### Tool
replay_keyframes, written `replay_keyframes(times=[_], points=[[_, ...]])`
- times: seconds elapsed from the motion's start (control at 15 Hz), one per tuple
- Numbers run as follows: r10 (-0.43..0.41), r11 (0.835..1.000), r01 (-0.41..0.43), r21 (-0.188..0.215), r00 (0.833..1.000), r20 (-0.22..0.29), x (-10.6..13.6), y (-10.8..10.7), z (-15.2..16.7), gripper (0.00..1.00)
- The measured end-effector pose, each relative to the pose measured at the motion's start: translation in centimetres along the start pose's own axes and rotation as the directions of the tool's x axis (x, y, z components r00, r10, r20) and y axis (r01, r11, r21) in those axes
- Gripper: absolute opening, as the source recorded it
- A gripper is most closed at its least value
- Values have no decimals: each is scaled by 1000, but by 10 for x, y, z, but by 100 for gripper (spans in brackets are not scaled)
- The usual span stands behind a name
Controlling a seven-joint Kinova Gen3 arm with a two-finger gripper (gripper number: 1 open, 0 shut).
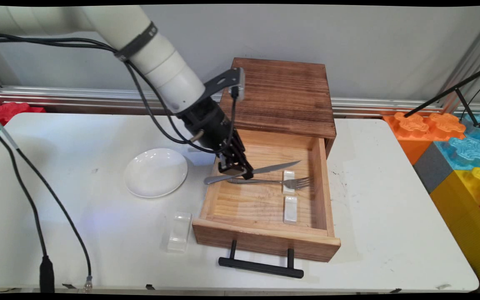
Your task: Place the picked object into the drawer
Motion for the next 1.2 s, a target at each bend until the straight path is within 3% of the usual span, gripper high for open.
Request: replay_keyframes(times=[0.53, 1.2], points=[[48, 998, -49, -42, 999, -17, 18, -1, 38, 0], [91, 995, -91, -51, 996, 7, -1, -6, 82, 0]])
